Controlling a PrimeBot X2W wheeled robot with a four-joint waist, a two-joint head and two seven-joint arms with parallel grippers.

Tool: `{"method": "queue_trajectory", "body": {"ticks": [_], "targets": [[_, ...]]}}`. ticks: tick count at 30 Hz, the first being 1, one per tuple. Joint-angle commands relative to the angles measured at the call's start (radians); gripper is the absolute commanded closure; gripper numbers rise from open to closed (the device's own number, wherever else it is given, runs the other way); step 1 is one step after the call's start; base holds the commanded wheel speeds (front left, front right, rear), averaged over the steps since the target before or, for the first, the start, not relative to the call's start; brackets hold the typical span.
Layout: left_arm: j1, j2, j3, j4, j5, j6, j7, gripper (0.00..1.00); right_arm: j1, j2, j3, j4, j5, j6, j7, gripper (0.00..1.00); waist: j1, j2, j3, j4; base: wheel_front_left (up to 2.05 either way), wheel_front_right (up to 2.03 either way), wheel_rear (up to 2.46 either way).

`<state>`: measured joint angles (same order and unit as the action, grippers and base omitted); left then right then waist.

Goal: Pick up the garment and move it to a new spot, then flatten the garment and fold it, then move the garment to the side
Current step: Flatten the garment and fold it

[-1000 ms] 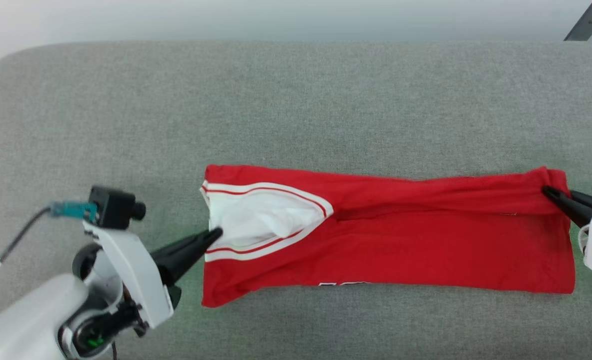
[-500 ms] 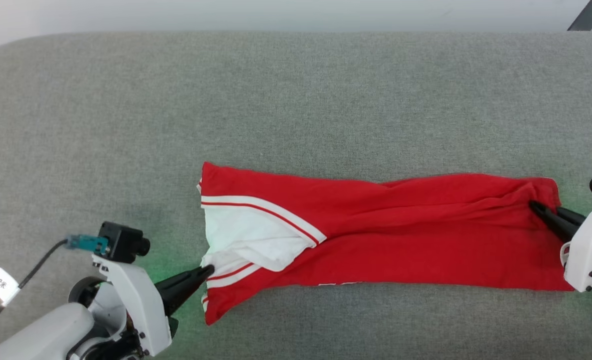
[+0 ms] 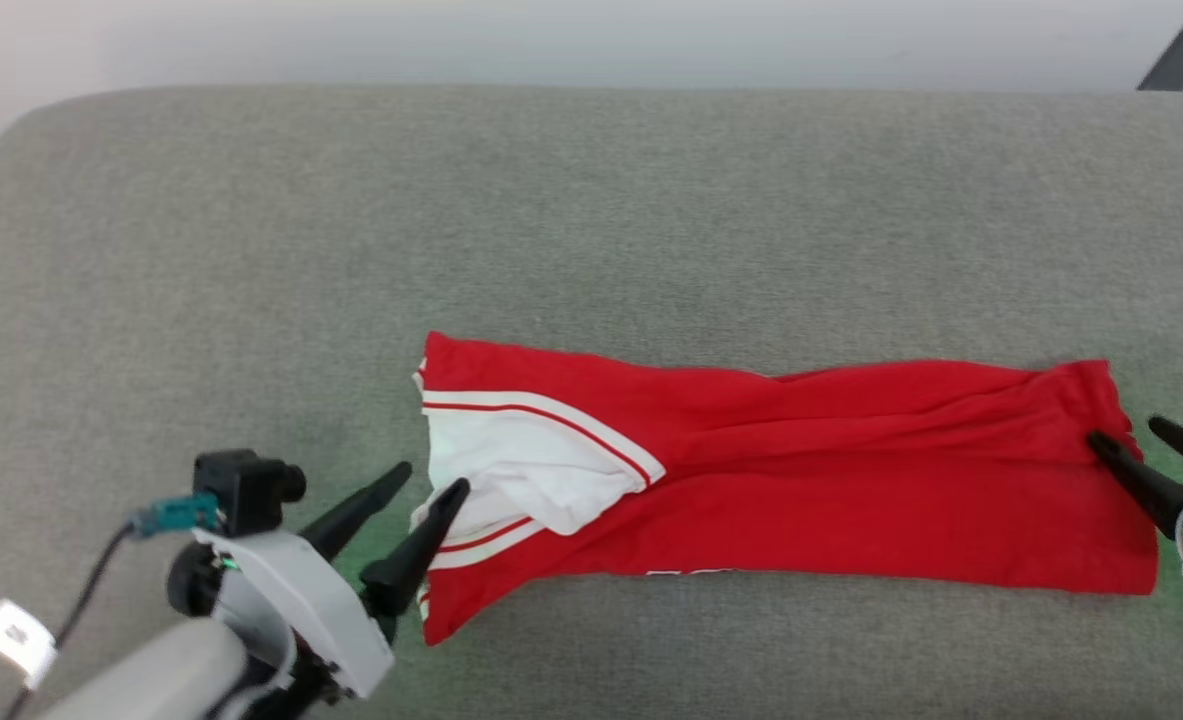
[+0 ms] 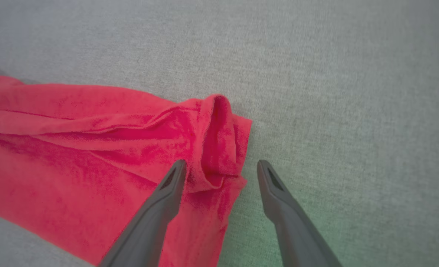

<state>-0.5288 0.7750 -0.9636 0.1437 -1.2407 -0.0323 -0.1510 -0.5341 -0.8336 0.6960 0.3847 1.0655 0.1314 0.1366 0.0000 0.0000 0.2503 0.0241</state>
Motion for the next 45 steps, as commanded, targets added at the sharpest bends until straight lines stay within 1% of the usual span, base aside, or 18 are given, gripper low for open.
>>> {"method": "queue_trajectory", "body": {"ticks": [1, 4, 8, 11, 15, 18, 21, 25, 26, 27, 28, 29, 30, 33, 37, 43, 45], "targets": [[0.027, -0.023, 0.007, -0.001, 0.009, 0.02, -0.035, 0.0, 0.024, -0.002, -0.017, 0.005, 0.028, -0.002, 0.017, 0.0, 0.0, 0.0, -0.007, 0.02, 0.0, 0.0, 0.0], [0.063, -0.073, 0.035, 0.012, 0.011, 0.049, -0.089, 0.0, 0.061, 0.005, -0.047, 0.014, 0.097, -0.002, 0.061, 0.0, 0.0, 0.0, -0.015, 0.049, 0.0, 0.0, 0.0], [0.112, -0.148, 0.089, 0.042, 0.057, 0.059, -0.112, 0.0, 0.093, -0.01, -0.071, 0.041, 0.146, -0.001, 0.112, 0.0, 0.0, 0.0, -0.023, 0.096, 0.0, 0.0, 0.0], [0.149, -0.213, 0.202, 0.047, 0.178, 0.065, -0.114, 0.0, 0.108, -0.018, -0.086, 0.071, 0.167, -0.002, 0.149, 0.0, 0.0, 0.0, -0.025, 0.13, 0.0, 0.0, 0.0], [0.219, -0.292, 0.348, 0.041, 0.411, 0.077, -0.113, 0.0, 0.119, -0.015, -0.092, 0.098, 0.179, -0.002, 0.198, 0.0, 0.0, 0.0, -0.025, 0.162, 0.0, 0.0, 0.0], [0.276, -0.357, 0.452, 0.029, 0.556, 0.067, -0.113, 0.0, 0.123, -0.004, -0.098, 0.113, 0.181, -0.001, 0.225, 0.0, 0.0, 0.0, -0.026, 0.176, 0.0, 0.0, 0.0], [0.32, -0.414, 0.543, 0.026, 0.662, 0.052, -0.113, 0.0, 0.123, 0.01, -0.096, 0.124, 0.169, -0.001, 0.252, 0.0, 0.0, 0.0, -0.027, 0.181, 0.0, 0.0, 0.0], [0.357, -0.475, 0.642, 0.029, 0.795, 0.031, -0.113, 0.0, 0.121, 0.034, -0.096, 0.143, 0.154, -0.001, 0.278, 0.0, 0.0, 0.0, -0.026, 0.18, 0.0, 0.0, 0.0], [0.366, -0.491, 0.665, 0.029, 0.823, 0.027, -0.113, 0.0, 0.122, 0.043, -0.094, 0.148, 0.151, -0.001, 0.288, 0.04, 0.0, 0.0, -0.026, 0.178, 0.0, 0.0, 0.0], [0.373, -0.501, 0.685, 0.028, 0.854, 0.021, -0.113, 0.0, 0.122, 0.053, -0.094, 0.152, 0.149, -0.001, 0.294, 0.5, 0.0, 0.0, -0.026, 0.175, 0.0, 0.0, 0.0], [0.377, -0.516, 0.706, 0.024, 0.881, 0.018, -0.113, 0.0, 0.123, 0.063, -0.093, 0.153, 0.149, -0.001, 0.304, 0.65, 0.0, 0.0, -0.025, 0.173, 0.0, 0.0, 0.0], [0.382, -0.53, 0.723, 0.02, 0.906, 0.013, -0.113, 0.0, 0.123, 0.071, -0.093, 0.153, 0.147, -0.001, 0.308, 0.77, 0.0, 0.0, -0.024, 0.17, 0.0, 0.0, 0.0], [0.388, -0.539, 0.738, 0.02, 0.938, 0.008, -0.113, 0.0, 0.123, 0.08, -0.099, 0.153, 0.144, -0.001, 0.304, 1.0, 0.0, 0.0, -0.023, 0.167, 0.0, 0.0, 0.0], [0.399, -0.574, 0.785, 0.014, 0.995, -0.007, -0.113, 0.0, 0.114, 0.096, -0.117, 0.158, 0.132, -0.001, 0.281, 1.0, 0.0, 0.0, -0.02, 0.157, 0.0, 0.0, 0.0], [0.413, -0.612, 0.842, 0.004, 1.054, -0.025, -0.113, 0.0, 0.101, 0.098, -0.149, 0.171, 0.125, -0.002, 0.244, 1.0, 0.0, 0.0, -0.019, 0.14, 0.0, 0.0, 0.0], [0.436, -0.659, 0.918, -0.011, 1.097, -0.051, -0.113, 0.0, 0.083, 0.074, -0.22, 0.187, 0.113, -0.003, 0.164, 1.0, 0.0, 0.0, -0.017, 0.1, 0.0, 0.0, 0.0], [0.439, -0.666, 0.933, -0.017, 1.108, -0.062, -0.113, 0.0, 0.087, 0.058, -0.244, 0.195, 0.114, -0.002, 0.14, 1.0, 0.0, 0.0, -0.015, 0.085, 0.0, 0.0, 0.0]]}}
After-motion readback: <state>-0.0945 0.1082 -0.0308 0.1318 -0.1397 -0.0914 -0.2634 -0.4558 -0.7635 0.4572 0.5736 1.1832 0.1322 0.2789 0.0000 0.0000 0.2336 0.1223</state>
